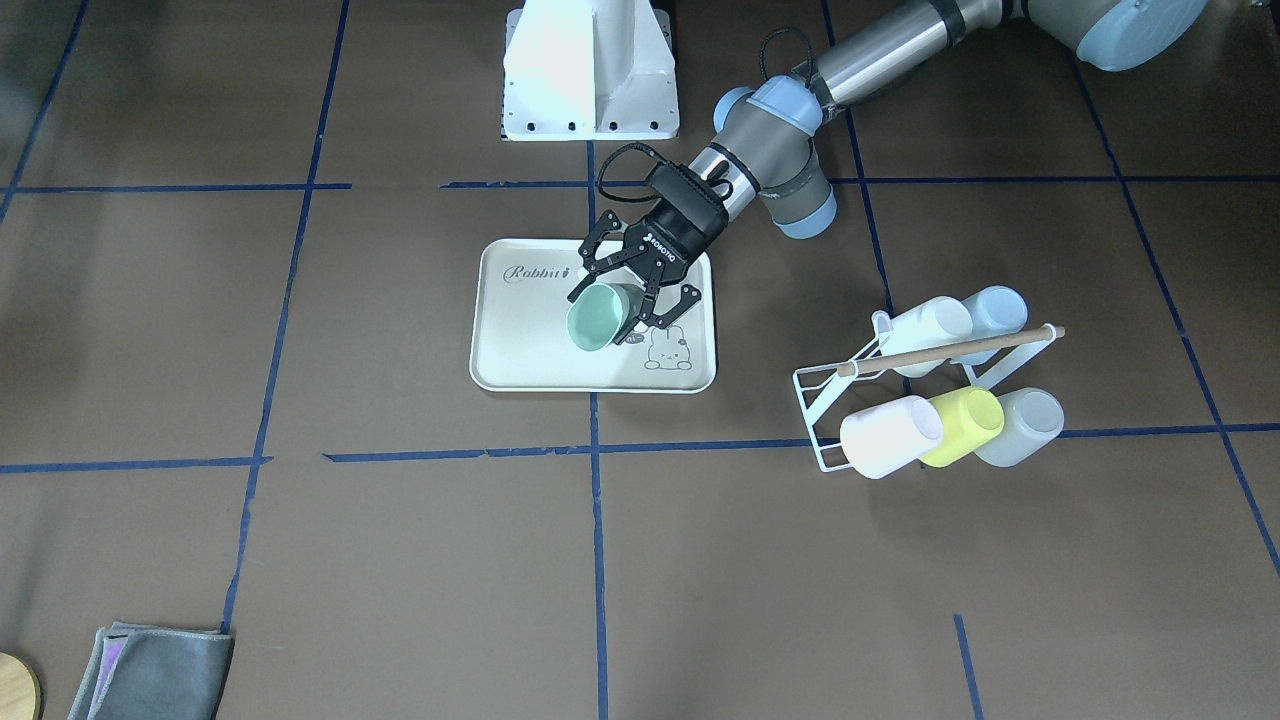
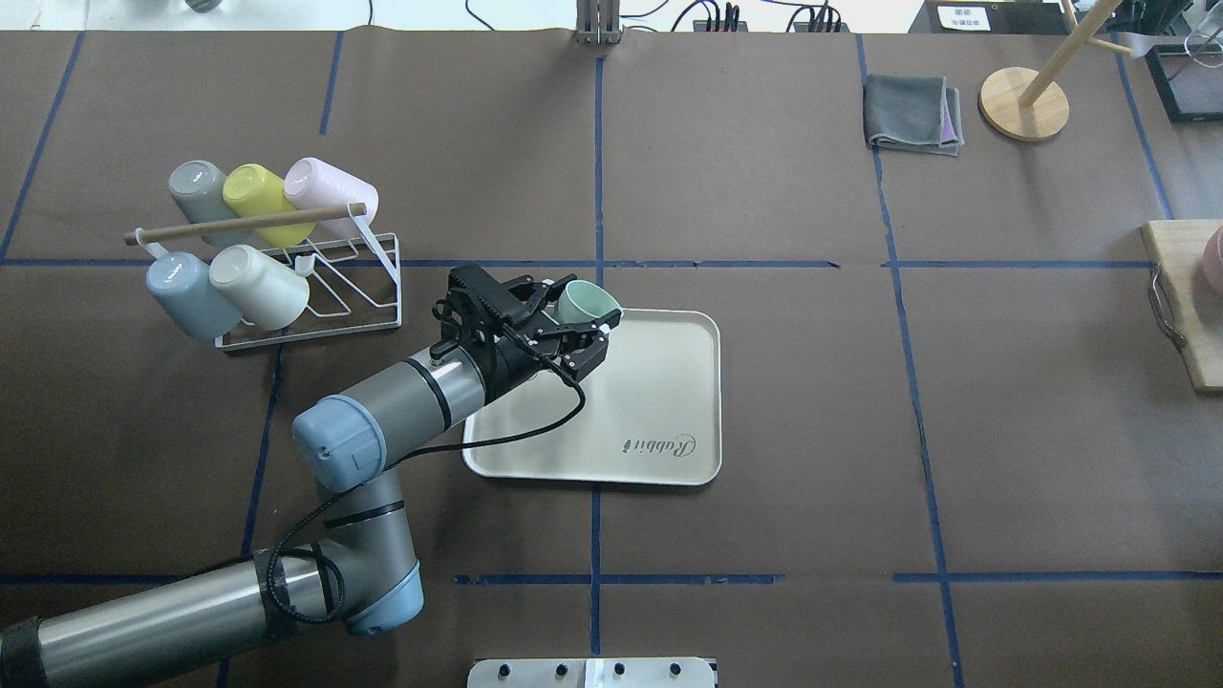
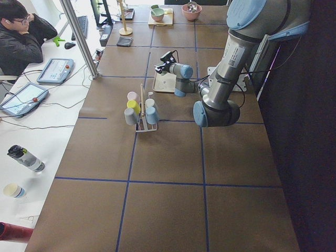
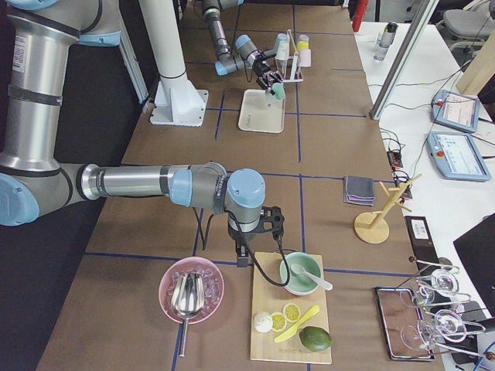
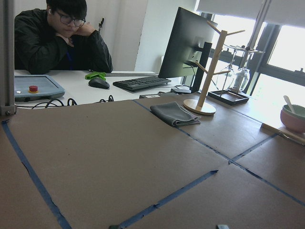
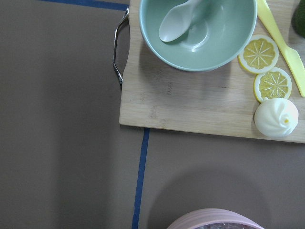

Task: Pick up and place green cup on tray

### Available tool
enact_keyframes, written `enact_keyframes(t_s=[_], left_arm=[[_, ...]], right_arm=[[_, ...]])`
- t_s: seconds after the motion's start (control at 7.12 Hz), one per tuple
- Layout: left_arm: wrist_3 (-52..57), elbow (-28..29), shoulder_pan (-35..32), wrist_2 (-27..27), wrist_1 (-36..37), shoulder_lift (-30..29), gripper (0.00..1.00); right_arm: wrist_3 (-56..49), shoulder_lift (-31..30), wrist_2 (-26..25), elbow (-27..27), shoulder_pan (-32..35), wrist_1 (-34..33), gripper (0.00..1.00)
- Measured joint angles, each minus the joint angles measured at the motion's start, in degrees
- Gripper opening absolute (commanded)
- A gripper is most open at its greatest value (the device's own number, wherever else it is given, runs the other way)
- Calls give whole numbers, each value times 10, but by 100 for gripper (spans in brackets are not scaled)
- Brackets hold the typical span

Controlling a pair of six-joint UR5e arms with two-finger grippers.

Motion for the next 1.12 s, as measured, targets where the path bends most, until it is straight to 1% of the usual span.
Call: enact_keyframes(t_s=[0.28,1.12], left_arm=[[14,11,9,-5,0,-1,76],[16,10,11,-8,0,10,81]], right_arm=[[0,0,0,0,0,0,100],[1,1,1,-1,0,0,100]])
